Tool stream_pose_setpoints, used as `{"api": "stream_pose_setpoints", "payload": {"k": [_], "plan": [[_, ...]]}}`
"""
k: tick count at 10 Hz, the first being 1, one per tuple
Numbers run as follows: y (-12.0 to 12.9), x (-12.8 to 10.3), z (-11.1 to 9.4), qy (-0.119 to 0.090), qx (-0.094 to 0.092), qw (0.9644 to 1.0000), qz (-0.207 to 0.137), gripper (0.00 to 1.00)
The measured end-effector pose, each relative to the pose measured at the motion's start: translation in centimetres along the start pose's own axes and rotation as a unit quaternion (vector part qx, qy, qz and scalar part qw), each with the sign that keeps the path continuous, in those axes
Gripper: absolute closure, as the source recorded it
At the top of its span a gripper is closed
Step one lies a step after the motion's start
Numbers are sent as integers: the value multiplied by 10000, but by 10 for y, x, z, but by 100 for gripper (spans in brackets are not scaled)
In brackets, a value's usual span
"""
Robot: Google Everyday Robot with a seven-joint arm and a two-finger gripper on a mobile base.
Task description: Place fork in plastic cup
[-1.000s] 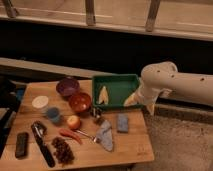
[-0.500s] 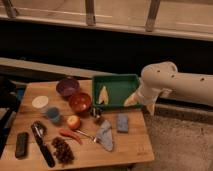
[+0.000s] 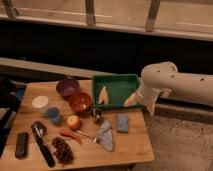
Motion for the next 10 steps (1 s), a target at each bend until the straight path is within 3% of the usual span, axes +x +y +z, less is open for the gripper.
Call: {"api": "stream_pose_setpoints", "payload": {"k": [4, 6, 8, 10], "plan": [[2, 3, -2, -8, 4, 9999, -168, 20], [25, 23, -1, 29, 87, 9958, -908, 20], [64, 61, 7, 95, 181, 9841, -1762, 20], [94, 108, 16, 196, 276, 9664, -2547, 20]]}}
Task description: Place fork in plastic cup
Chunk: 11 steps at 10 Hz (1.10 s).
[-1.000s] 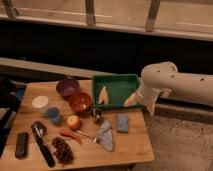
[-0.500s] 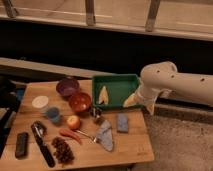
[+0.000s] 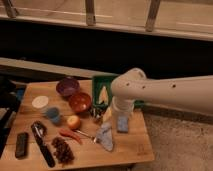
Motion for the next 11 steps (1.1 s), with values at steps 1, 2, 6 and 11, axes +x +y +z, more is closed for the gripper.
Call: {"api": "stream_pose_setpoints", "payload": {"k": [1, 2, 6, 11], "plan": [[26, 13, 5, 68, 23, 9991, -416, 20], [49, 25, 10, 134, 31, 9970, -758, 20], [109, 59, 22, 280, 59, 9866, -1604, 20], [121, 54, 27, 259, 44, 9832, -1805, 20]]}}
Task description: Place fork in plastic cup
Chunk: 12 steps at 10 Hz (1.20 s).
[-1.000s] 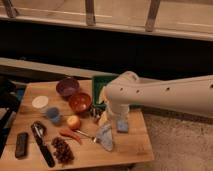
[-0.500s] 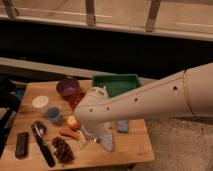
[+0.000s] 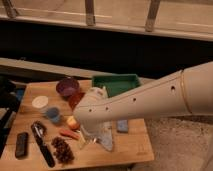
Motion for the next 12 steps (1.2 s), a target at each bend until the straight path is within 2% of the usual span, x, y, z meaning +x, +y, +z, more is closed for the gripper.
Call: {"api": "stream_pose_setpoints", "payload": {"k": [4, 7, 10, 12], "plan": [[38, -42, 11, -23, -5, 9990, -448, 20], [40, -50, 28, 38, -19, 9981, -609, 20], [31, -60, 36, 76, -156, 9974, -703, 20], [39, -70, 46, 159, -195, 9960, -860, 20]]}}
